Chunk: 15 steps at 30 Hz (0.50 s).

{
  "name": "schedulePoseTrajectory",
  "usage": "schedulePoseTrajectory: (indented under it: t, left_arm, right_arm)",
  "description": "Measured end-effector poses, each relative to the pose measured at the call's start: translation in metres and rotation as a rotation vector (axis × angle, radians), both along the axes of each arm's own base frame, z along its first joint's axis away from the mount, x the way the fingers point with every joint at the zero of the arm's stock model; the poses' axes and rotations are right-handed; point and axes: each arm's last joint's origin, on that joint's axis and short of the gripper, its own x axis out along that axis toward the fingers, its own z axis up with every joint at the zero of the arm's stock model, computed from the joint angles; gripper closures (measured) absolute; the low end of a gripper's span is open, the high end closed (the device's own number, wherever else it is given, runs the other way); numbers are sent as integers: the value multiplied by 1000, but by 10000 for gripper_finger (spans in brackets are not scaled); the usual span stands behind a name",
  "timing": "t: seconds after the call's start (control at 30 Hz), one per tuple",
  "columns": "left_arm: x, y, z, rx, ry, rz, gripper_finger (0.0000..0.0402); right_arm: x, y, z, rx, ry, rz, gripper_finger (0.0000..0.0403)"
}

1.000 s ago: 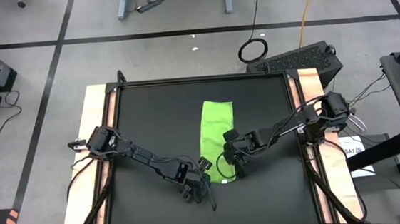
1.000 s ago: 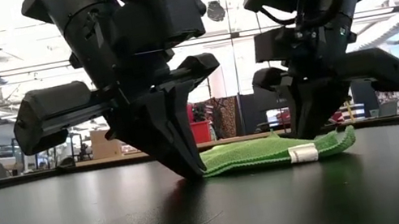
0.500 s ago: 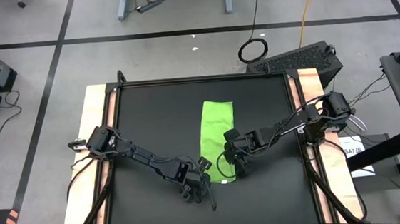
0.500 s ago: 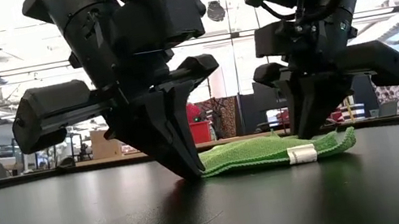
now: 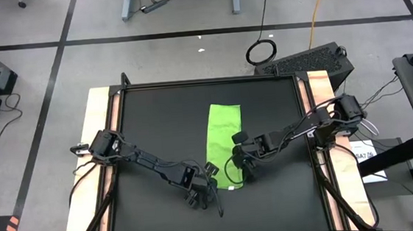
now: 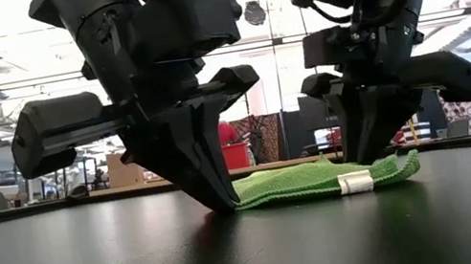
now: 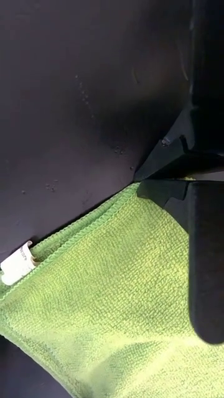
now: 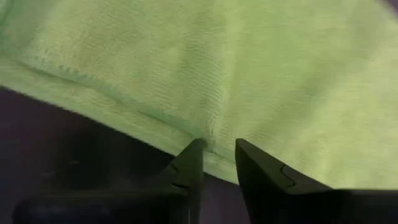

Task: Roll towel
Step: Fold green microfiber towel, then roll the green microfiber towel

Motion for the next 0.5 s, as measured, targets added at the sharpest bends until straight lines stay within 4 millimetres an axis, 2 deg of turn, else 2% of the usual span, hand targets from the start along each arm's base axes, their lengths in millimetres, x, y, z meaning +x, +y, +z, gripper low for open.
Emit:
schedulePoseTrajectory:
  t: [0.23, 0.37, 0.5]
  left_arm:
    - [-1, -1, 6, -65, 9, -16, 399]
    - [-4, 1, 16, -176, 35, -14, 399]
    - [1, 7, 26, -278, 13, 2, 399]
  right_arm:
    - [-6, 11, 22, -48, -88, 20, 250]
    - [-14, 26, 38, -19, -147, 48, 212]
    - [-21, 48, 46, 34, -203, 72, 200]
